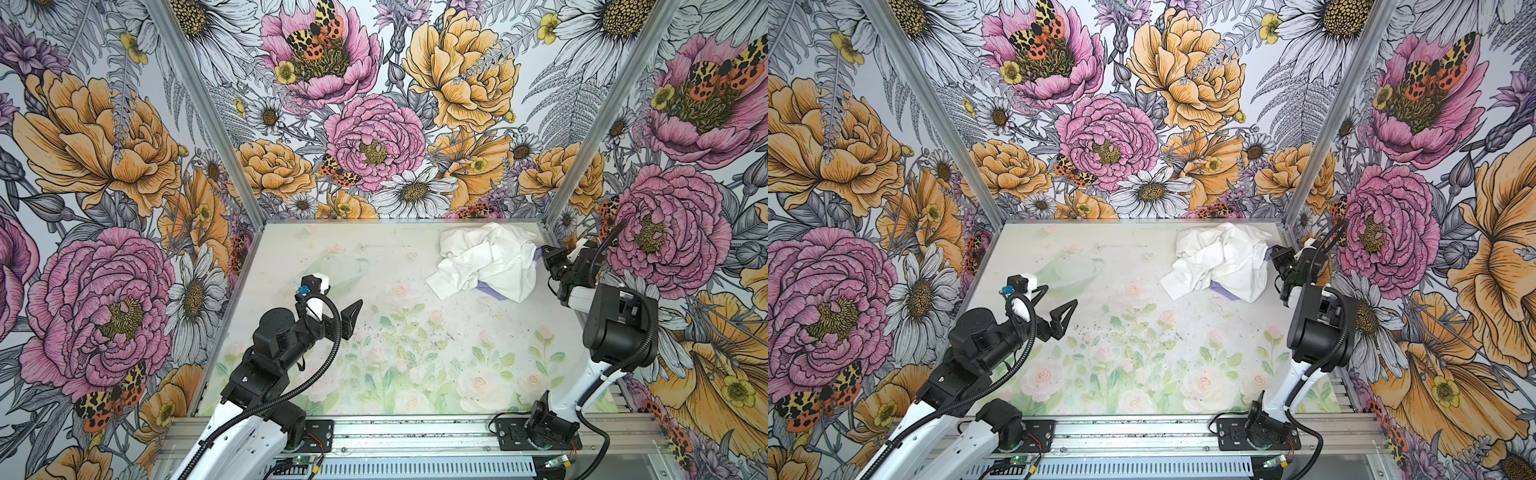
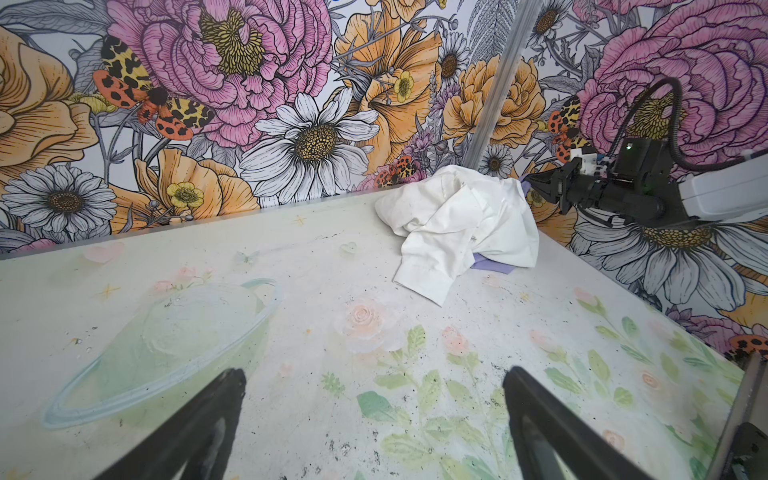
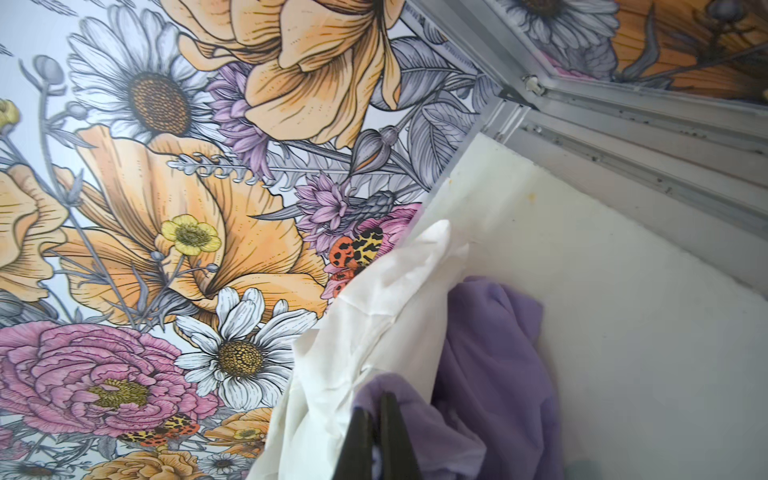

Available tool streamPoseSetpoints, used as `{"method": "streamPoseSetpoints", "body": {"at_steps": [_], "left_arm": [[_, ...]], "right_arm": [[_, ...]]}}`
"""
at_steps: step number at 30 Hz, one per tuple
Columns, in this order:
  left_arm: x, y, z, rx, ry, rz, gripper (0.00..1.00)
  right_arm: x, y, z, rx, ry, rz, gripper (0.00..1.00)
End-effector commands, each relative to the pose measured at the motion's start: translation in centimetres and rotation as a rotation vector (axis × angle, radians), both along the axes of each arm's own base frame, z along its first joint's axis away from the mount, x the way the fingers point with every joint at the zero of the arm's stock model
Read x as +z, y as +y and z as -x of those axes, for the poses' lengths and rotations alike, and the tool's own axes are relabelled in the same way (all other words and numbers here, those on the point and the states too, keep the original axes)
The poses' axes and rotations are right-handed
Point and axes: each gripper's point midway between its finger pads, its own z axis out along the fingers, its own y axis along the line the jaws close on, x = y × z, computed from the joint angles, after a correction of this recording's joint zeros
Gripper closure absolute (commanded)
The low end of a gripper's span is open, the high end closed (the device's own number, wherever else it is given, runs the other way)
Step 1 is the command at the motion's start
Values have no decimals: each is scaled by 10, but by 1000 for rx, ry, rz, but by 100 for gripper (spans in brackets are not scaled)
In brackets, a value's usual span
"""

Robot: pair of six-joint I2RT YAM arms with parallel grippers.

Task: Pick out a specific cloth from the pile
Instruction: 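Close the right gripper on the lavender shirt and lift it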

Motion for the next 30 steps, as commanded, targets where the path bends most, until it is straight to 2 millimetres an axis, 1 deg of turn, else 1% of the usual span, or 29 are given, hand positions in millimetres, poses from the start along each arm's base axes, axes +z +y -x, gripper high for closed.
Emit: {"method": "streamPoseSetpoints", "body": {"at_steps": [1, 5, 12, 18, 30], "left_arm": [[-3, 0, 2, -10, 3, 7, 1], [-2, -1, 2, -12, 2, 8, 2], [-1, 0, 3, -11, -5, 11, 1], [0, 1, 4, -12, -8, 14, 1], [1, 1, 5, -11, -10, 15, 2]], "right_arm": [[60, 9, -1, 22, -146, 42, 100], [98, 20, 1, 42, -217, 67, 100], [147, 38, 6, 76, -299, 101, 100], [176, 48, 10, 94, -348, 125, 100], [230, 58, 18, 93, -446, 160, 100]]}}
